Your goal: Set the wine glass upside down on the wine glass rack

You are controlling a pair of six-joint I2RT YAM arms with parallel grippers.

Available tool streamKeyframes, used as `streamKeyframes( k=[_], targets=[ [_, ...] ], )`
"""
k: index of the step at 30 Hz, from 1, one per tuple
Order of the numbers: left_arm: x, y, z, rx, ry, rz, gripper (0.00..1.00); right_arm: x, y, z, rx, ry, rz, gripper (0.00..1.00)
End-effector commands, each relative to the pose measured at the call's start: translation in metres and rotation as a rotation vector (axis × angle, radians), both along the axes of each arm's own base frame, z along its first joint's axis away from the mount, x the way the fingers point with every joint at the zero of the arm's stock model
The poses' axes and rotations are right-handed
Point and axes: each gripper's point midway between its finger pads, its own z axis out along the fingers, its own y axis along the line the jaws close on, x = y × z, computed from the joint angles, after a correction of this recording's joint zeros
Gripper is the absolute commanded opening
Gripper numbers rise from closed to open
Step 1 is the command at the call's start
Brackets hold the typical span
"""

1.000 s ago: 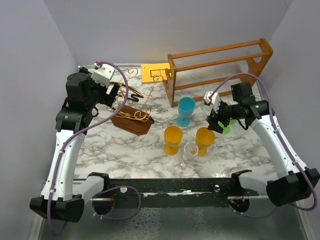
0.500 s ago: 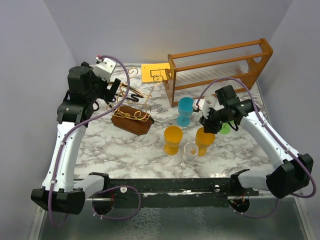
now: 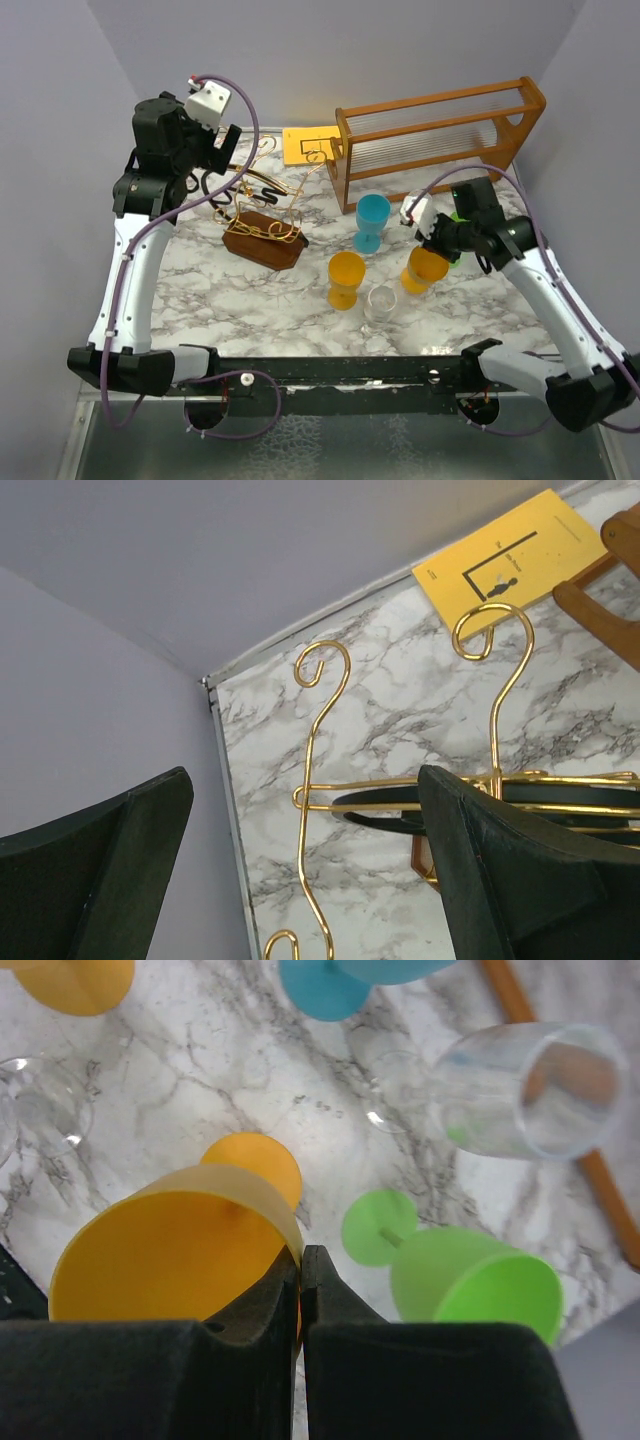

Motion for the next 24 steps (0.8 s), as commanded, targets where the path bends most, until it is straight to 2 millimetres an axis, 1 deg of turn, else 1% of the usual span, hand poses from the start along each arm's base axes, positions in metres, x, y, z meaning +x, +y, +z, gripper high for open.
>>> streamKeyframes(
  k=[1, 4, 6, 8, 9, 12, 16, 18, 20, 24],
  targets=[
    [0.013, -0.014, 0.025, -0.081, -0.058, -0.035, 0.99, 0.006, -0.006, 0.055, 0.043, -0.241, -0.008, 0.01],
    [0.015, -0.025, 0.037, -0.131, -0.085, -0.081, 0.99, -0.001, 0.012, 0.096, 0.152, -0.326, 0.073, 0.01],
    [0.013, -0.035, 0.044, -0.174, -0.093, -0.124, 0.99, -0.008, 0.028, 0.118, 0.233, -0.345, 0.154, 0.01],
    [0.012, -0.046, 0.050, -0.222, -0.098, -0.166, 0.99, -0.010, 0.039, 0.137, 0.282, -0.361, 0.200, 0.01],
    [0.010, -0.051, 0.052, -0.252, -0.097, -0.187, 0.99, -0.008, 0.043, 0.151, 0.300, -0.384, 0.214, 0.01],
    [0.010, -0.065, 0.057, -0.350, -0.089, -0.229, 0.99, 0.002, 0.048, 0.181, 0.336, -0.456, 0.216, 0.01],
    [0.003, -0.088, 0.055, -0.495, -0.037, -0.308, 0.99, 0.015, 0.059, 0.223, 0.422, -0.538, 0.204, 0.02],
    [-0.003, -0.102, 0.054, -0.553, -0.004, -0.374, 0.98, 0.022, 0.067, 0.238, 0.480, -0.546, 0.198, 0.01],
    [-0.010, -0.116, 0.054, -0.610, 0.031, -0.450, 0.97, 0.027, 0.077, 0.250, 0.541, -0.534, 0.194, 0.01],
    [-0.022, -0.140, 0.060, -0.736, 0.095, -0.587, 0.94, 0.040, 0.089, 0.278, 0.651, -0.544, 0.160, 0.01]
  ],
)
